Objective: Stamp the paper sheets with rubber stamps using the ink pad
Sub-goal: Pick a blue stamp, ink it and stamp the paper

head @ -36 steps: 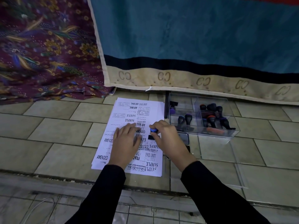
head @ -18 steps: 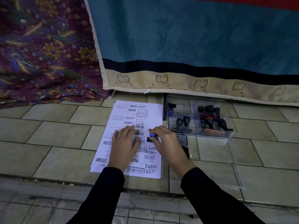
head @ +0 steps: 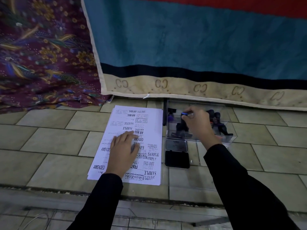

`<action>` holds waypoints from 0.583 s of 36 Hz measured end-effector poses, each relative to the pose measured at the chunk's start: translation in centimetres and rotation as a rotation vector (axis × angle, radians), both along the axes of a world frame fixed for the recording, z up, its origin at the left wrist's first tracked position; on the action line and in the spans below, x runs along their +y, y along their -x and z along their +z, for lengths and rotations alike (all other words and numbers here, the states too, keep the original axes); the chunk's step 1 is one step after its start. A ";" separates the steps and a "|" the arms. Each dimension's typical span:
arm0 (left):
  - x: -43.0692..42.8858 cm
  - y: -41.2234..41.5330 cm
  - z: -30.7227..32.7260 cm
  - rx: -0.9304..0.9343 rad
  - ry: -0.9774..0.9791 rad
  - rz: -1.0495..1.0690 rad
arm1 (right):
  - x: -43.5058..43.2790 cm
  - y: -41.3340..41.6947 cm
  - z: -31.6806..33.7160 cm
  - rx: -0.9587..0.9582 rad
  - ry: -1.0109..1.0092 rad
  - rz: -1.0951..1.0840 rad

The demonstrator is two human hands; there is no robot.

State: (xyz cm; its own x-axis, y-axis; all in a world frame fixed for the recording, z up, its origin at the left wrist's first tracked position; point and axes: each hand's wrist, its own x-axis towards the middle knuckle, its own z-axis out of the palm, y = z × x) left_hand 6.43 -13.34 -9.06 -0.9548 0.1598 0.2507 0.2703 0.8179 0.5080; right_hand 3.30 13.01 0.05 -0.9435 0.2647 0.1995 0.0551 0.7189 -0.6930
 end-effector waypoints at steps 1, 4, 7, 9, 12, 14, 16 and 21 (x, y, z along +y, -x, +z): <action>0.0 0.0 0.0 -0.003 0.000 0.002 | 0.1 0.2 -0.2 -0.041 -0.011 0.016; 0.0 -0.1 0.0 0.000 0.005 0.003 | -0.1 0.9 -0.9 -0.129 -0.040 0.065; 0.0 -0.2 -0.1 0.005 0.000 0.003 | -0.4 1.4 -1.1 -0.161 -0.077 0.085; 0.0 -0.2 -0.2 0.006 -0.001 0.003 | -0.6 1.6 -1.2 -0.173 -0.157 0.101; 0.0 -0.2 -0.2 0.010 0.004 0.004 | -0.8 1.8 -1.2 -0.167 -0.227 0.121; 0.0 -0.3 -0.3 0.012 0.012 0.005 | -0.8 2.1 -1.0 -0.138 -0.217 0.093; 0.0 -0.3 -0.3 0.010 0.011 0.005 | -1.0 2.7 -0.7 -0.102 -0.211 0.050; 0.0 -0.3 -0.3 0.013 0.024 0.002 | -2.1 4.8 0.2 -0.136 -0.434 -0.008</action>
State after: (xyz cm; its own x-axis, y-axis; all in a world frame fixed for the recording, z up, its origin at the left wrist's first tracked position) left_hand 6.73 -13.37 -9.37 -0.9517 0.1644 0.2592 0.2754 0.8302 0.4847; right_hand -1.45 10.92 0.22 -0.9669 0.1917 0.1682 0.1319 0.9404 -0.3134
